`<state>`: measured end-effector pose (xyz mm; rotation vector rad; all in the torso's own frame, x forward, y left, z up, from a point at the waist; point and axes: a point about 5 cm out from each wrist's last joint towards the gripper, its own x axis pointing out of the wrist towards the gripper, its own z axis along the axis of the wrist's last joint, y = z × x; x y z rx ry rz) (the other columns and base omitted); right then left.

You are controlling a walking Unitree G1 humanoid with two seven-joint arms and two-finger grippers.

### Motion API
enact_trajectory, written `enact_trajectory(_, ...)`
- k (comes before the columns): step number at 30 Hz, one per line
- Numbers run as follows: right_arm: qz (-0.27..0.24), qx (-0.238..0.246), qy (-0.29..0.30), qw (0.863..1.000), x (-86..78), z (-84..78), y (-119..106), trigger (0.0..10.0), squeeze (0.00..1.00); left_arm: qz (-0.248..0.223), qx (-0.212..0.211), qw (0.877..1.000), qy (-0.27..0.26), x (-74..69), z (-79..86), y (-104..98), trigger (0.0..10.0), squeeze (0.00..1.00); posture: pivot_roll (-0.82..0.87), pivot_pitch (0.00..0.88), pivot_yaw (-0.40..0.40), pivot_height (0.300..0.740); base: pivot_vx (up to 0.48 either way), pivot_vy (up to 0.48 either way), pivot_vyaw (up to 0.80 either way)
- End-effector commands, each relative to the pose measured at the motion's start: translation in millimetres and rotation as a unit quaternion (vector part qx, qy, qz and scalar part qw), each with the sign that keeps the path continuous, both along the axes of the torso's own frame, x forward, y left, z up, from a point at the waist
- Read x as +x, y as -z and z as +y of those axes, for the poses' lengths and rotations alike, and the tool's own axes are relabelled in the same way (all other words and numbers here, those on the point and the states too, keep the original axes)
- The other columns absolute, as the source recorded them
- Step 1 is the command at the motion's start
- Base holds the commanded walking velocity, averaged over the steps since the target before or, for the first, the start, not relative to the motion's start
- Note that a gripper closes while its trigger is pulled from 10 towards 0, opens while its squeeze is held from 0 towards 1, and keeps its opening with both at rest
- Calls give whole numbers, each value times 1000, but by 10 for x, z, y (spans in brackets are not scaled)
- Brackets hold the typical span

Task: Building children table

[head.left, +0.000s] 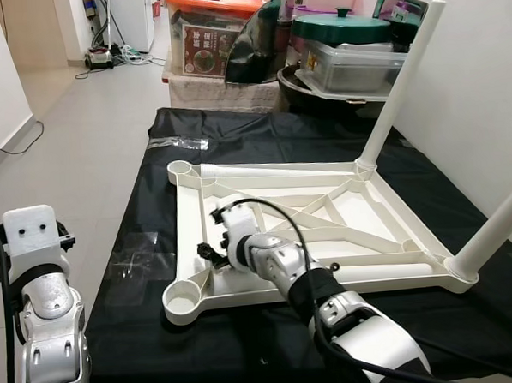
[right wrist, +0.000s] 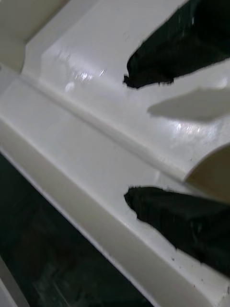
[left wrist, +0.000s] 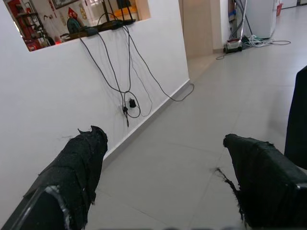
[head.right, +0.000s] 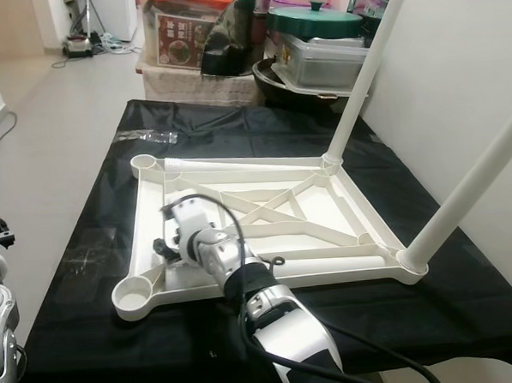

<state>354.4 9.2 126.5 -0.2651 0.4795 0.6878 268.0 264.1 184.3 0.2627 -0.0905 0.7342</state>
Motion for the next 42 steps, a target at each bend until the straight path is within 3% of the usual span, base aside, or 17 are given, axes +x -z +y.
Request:
enact_trajectory(1, 40, -75, -41, 995, -143, -162, 360, 0, 0, 7, -5, 1000, -1, 14, -34, 24, 10000, 0, 101, 0, -174, 740, 0, 0, 0)
enact_trajectory(7, 27, -180, -114, 977, -172, -603, 547, 0, 0, 11, -12, 1000, 3, 12, -45, 46, 10000, 0, 89, 0, -172, 740, 0, 0, 0)
enact_trajectory(8, 31, -209, -122, 970, -159, -814, 574, 4980, 0, 13, -18, 1000, 4, 11, -52, 60, 10000, 0, 83, 0, -171, 740, 0, 0, 0)
enact_trajectory(10, 31, -209, -122, 970, -159, -814, 574, 4980, 0, 13, -18, 1000, 4, 11, -52, 60, 10000, 0, 83, 0, -171, 740, 0, 0, 0)
enact_trajectory(11, 43, -234, -131, 962, -156, -1046, 590, 10000, 0, 14, -23, 1000, 5, 10, -59, 77, 10000, 0, 76, 0, -171, 740, 0, 0, 0)
enact_trajectory(12, 43, -234, -131, 962, -156, -1046, 590, 10000, 0, 14, -23, 1000, 5, 10, -59, 77, 10000, 0, 76, 0, -171, 740, 0, 0, 0)
enact_trajectory(15, 66, -305, -163, 936, -205, -1723, 574, 10000, 0, 19, -35, 999, 8, 7, -73, 118, 10000, 0, 65, 0, -173, 740, 0, 0, 0)
enact_trajectory(17, 66, -305, -163, 936, -205, -1723, 574, 10000, 0, 19, -35, 999, 8, 7, -73, 118, 10000, 0, 65, 0, -173, 740, 0, 0, 0)
enact_trajectory(19, 71, -325, -174, 927, -238, -1888, 550, 10000, 0, 20, -36, 999, 9, 5, -74, 124, 10000, 0, 56, 0, -171, 740, 0, 0, 0)
enact_trajectory(20, 75, -348, -192, 915, -291, -2112, 504, 10000, 0, 22, -40, 999, 9, 3, -77, 137, 10000, 0, 56, 0, -171, 740, 0, 0, 0)
enact_trajectory(25, 86, -378, -230, 893, -434, -2434, 425, 10000, 0, 24, -47, 999, 12, -2, -84, 160, 10000, 0, 49, 0, -169, 740, 0, 0, 0)
enact_trajectory(35, 75, -334, -370, 864, -772, -2474, 229, 10000, 0, 29, -58, 998, 17, -6, -105, 192, 10000, 0, 53, 0, -171, 740, 0, 0, 0)
enact_trajectory(38, 61, -338, -356, 869, -704, -2470, 196, 10000, 0, 29, -58, 998, 17, -4, -104, 191, 10000, 0, 53, 0, -173, 740, 0, 0, 0)
enact_trajectory(39, 33, -330, -319, 888, -560, -2408, 132, 10000, 0, 28, -59, 998, 17, -3, -98, 189, 10000, 0, 52, 0, -175, 740, 0, 0, 0)
enact_trajectory(40, 33, -330, -319, 888, -560, -2408, 132, 10000, 0, 28, -59, 998, 17, -3, -98, 189, 10000, 0, 52, 0, -175, 740, 0, 0, 0)
enact_trajectory(41, -54, -246, -193, 948, -170, -2134, -108, 10000, 1000, 27, -59, 998, 17, 1, -96, 183, 10000, 0, 55, 0, -175, 740, 0, 0, 0)
enact_trajectory(42, -54, -246, -193, 948, -170, -2134, -108, 10000, 1000, 27, -59, 998, 17, 1, -96, 183, 10000, 0, 55, 0, -175, 740, 0, 0, 0)
